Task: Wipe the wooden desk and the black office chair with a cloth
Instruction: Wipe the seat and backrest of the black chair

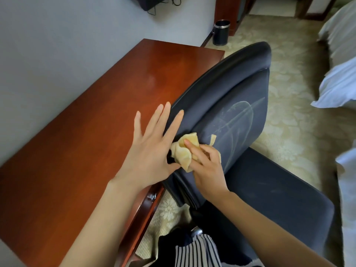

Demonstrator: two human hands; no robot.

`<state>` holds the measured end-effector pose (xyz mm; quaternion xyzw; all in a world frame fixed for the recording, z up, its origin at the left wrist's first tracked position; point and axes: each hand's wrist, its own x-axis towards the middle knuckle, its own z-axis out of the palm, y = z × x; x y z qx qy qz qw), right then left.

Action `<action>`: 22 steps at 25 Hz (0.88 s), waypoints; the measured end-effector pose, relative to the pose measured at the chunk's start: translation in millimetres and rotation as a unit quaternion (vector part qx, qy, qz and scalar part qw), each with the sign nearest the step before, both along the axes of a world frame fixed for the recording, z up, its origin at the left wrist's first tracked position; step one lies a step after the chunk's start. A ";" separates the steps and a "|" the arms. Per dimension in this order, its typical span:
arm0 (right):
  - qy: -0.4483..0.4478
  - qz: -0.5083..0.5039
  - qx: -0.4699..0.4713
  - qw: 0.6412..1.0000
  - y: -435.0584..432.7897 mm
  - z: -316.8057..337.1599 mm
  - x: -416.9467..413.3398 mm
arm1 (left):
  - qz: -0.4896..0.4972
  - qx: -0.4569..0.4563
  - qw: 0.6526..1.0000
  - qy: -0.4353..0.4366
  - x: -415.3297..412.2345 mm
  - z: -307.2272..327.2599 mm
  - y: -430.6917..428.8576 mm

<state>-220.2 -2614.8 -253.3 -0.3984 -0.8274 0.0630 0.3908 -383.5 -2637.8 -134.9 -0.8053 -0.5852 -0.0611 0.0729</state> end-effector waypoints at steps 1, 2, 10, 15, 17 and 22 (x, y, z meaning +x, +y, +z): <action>-0.002 -0.009 -0.007 1.000 3.0 -2.8 5.1 | -0.010 -0.012 1.000 0.017 4.1 3.8 7.4; -0.008 -0.012 -0.003 1.000 7.4 -3.1 9.1 | -0.014 -0.025 0.999 0.030 7.9 6.9 16.5; 0.005 -0.142 -0.092 0.986 86.5 24.9 48.8 | -0.067 -0.040 0.996 0.040 28.5 14.0 86.9; 0.150 -0.326 -0.206 0.911 169.3 46.0 88.2 | -0.067 -0.011 0.992 0.107 28.5 2.8 89.8; 0.200 -0.369 -0.320 0.849 191.6 49.4 95.8 | -0.064 -0.005 0.993 0.099 29.3 1.9 91.1; 0.241 -0.364 -0.287 0.853 169.2 61.0 58.4 | -0.053 0.023 0.995 0.081 31.4 2.3 92.4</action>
